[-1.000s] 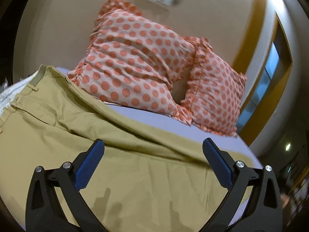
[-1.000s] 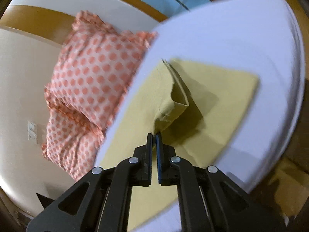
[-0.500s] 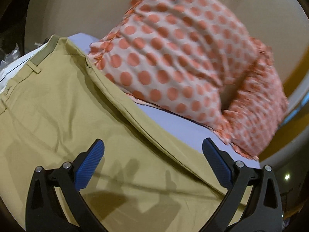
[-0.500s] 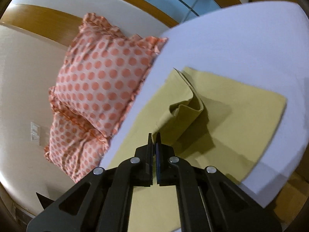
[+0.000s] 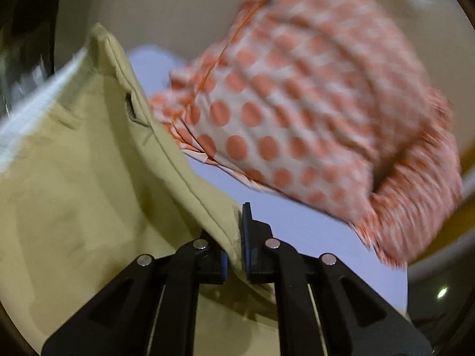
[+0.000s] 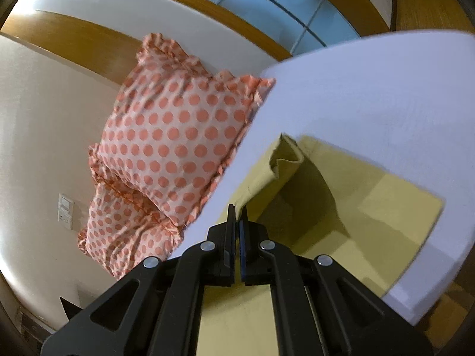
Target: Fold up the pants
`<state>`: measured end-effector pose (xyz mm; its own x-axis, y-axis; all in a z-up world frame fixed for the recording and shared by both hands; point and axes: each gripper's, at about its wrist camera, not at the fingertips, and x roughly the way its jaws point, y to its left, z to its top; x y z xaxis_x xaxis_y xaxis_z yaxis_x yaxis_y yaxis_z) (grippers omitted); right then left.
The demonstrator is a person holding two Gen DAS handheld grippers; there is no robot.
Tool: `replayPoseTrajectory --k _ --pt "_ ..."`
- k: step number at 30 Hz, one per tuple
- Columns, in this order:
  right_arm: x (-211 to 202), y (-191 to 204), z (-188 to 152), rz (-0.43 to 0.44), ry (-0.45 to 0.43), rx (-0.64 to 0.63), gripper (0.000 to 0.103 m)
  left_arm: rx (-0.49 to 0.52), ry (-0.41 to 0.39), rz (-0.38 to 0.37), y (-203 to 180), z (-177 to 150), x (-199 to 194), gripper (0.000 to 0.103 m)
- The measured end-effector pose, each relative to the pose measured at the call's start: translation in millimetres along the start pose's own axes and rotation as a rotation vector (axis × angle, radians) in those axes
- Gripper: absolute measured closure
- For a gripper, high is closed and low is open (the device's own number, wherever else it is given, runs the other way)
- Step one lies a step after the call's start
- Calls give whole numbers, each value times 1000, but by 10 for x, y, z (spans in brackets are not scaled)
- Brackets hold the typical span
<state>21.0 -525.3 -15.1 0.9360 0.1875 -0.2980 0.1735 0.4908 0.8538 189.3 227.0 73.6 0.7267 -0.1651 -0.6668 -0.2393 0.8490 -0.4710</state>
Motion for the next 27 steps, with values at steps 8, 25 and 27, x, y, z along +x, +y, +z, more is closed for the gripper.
replayPoseTrajectory --k 8,25,27 --pt "-314 -202 -103 -90 -2 -33 101 108 -28 54 409 -1261 -1266 89" --pt "-616 -542 -219 -341 -118 -111 35 76 -124 57 875 -2167 -1608 50" --pt "-543 -497 -275 -326 -107 -150 39 55 -161 66 938 -2186 -1724 46"
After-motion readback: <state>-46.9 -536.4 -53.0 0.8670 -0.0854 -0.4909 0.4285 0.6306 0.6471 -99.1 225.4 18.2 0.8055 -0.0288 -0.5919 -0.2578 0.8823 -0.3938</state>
